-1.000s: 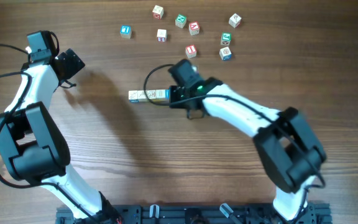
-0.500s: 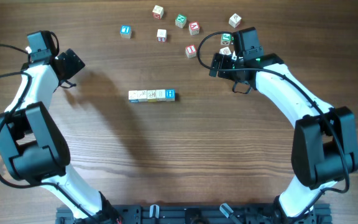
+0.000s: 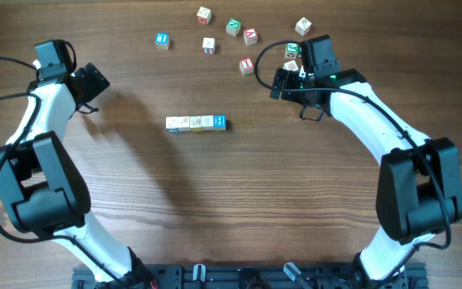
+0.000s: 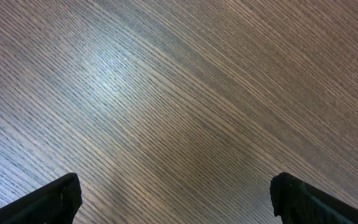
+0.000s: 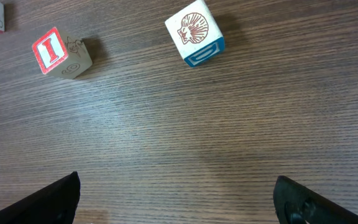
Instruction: Form a horizontal line
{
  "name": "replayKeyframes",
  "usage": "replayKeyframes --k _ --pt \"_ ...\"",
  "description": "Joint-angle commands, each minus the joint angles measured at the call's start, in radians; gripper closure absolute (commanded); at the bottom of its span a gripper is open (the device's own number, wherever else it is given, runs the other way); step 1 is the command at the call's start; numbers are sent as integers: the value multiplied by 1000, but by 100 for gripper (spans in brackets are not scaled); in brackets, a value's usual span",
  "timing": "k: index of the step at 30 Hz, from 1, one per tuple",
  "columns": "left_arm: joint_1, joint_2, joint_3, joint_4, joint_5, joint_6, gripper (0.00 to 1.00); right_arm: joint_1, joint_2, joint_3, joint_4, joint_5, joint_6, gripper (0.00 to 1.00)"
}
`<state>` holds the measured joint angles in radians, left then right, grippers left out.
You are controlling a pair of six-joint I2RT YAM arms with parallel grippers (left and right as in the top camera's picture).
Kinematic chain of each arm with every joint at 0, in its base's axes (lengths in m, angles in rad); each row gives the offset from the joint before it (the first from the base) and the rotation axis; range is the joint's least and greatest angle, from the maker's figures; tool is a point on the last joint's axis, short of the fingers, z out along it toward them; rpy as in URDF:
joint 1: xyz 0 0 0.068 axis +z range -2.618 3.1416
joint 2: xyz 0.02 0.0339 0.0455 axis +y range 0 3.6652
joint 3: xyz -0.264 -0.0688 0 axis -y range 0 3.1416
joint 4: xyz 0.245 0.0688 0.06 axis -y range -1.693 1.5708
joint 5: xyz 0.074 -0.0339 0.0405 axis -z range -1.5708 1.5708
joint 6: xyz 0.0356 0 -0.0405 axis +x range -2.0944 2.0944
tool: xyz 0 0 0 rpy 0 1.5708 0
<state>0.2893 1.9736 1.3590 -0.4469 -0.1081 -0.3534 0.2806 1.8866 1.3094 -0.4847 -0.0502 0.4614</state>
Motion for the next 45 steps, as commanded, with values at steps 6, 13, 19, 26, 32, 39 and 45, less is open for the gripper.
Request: replayKeyframes --k 6,13,19,26,32,39,45 --pt "3 7 0 -5 -9 5 0 2 -11 -5 2 16 -14 0" --pt "2 -228 0 -43 -10 5 0 2 -11 -5 2 16 -14 0" --pt "1 -471 0 -43 -10 5 0 2 -11 -5 2 16 -14 0" --pt "-4 -791 0 -43 -10 5 0 2 -11 -5 2 16 -14 0" --pt "-90 -1018 0 -43 -10 5 0 2 -11 -5 2 16 -14 1" --pt "-251 -1208 0 -48 -10 5 0 2 -11 -5 2 16 -14 0" --pt "-259 -1245 0 -192 -10 5 0 2 -11 -5 2 16 -14 0"
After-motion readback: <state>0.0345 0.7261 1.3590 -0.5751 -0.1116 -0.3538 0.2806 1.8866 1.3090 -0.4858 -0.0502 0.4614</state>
